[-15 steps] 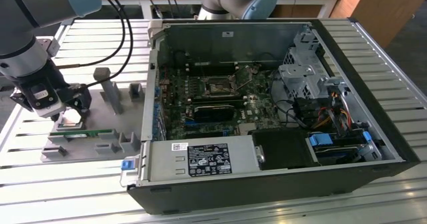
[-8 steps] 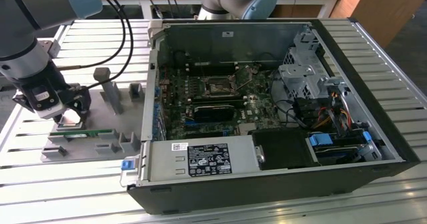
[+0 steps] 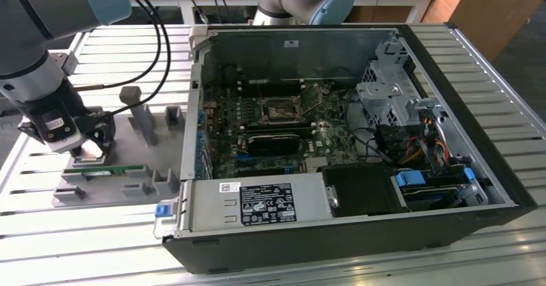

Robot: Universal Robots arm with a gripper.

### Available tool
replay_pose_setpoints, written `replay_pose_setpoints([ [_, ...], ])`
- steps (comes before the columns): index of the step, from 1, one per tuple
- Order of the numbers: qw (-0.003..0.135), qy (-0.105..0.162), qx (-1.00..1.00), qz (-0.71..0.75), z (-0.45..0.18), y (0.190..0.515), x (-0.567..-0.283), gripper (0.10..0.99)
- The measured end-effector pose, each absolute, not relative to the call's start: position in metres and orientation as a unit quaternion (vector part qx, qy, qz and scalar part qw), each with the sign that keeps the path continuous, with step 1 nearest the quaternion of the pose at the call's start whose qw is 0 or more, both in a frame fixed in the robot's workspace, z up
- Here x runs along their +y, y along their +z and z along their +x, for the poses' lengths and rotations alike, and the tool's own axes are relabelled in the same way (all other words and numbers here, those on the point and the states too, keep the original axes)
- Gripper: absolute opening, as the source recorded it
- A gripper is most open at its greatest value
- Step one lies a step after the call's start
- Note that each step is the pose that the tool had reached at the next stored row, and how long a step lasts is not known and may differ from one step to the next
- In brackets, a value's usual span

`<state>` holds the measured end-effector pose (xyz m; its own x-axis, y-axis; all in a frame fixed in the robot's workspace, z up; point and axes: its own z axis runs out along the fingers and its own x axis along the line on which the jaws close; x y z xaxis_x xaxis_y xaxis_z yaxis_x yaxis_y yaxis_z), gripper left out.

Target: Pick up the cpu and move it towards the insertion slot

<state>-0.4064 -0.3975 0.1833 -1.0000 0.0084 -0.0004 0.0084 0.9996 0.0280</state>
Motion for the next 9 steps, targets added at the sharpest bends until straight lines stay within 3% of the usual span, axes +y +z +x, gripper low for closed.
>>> replay_pose_setpoints([
  [2, 0.0, 0.014, 1.0, 0.004, -0.4064, 0.1832, -0.3975, 0.604],
  [3, 0.0, 0.014, 1.0, 0.004, -0.4064, 0.1832, -0.3975, 0.541],
  [9, 0.0, 0.014, 1.0, 0.004, -0.4064, 0.1835, -0.3975, 0.541],
])
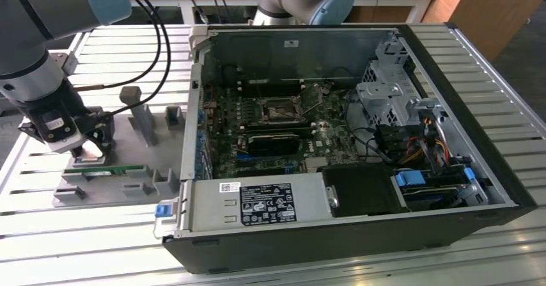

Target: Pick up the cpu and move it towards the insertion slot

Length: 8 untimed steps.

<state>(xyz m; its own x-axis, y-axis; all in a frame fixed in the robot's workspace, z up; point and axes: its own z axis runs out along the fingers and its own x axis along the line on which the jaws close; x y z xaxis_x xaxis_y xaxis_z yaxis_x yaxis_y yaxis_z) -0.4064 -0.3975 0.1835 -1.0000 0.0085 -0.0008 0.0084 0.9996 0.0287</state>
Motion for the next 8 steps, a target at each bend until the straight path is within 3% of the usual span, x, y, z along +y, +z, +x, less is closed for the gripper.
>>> replay_pose_setpoints([
  [8, 0.001, 0.014, 1.0, 0.004, -0.4063, 0.1906, -0.3973, 0.541],
])
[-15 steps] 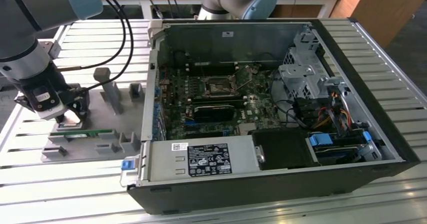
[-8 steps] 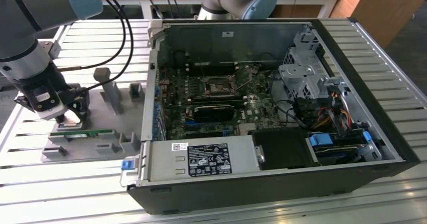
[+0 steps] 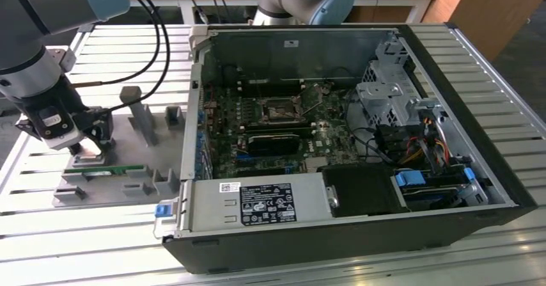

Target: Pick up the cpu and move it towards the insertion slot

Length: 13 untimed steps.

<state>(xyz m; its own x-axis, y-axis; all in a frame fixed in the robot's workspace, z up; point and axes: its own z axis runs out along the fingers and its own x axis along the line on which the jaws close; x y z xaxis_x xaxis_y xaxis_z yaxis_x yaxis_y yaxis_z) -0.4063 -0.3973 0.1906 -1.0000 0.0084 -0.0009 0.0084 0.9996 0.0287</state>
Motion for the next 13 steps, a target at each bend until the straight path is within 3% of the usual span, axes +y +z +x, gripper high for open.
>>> replay_pose_setpoints([
  [13, 0.0, 0.015, 1.0, 0.004, -0.4064, 0.1989, -0.3974, 0.541],
])
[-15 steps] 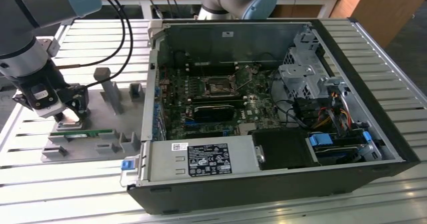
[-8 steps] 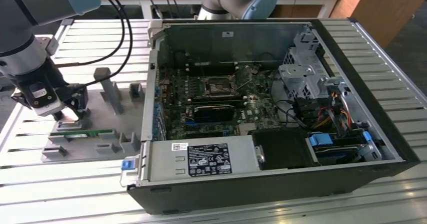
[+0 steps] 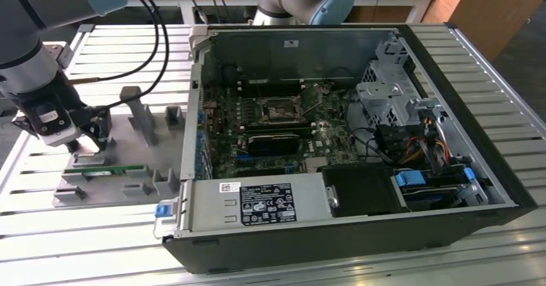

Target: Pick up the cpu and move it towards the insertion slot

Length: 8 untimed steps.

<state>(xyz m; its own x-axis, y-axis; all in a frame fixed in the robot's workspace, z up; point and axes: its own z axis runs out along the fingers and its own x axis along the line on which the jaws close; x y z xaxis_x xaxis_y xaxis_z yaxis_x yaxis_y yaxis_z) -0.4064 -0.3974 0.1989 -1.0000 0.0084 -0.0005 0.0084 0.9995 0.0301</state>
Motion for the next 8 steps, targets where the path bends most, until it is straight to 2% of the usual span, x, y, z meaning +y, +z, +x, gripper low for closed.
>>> replay_pose_setpoints([
  [8, 0.0, 0.015, 1.0, 0.004, -0.4064, 0.2056, -0.3973, 0.541],
])
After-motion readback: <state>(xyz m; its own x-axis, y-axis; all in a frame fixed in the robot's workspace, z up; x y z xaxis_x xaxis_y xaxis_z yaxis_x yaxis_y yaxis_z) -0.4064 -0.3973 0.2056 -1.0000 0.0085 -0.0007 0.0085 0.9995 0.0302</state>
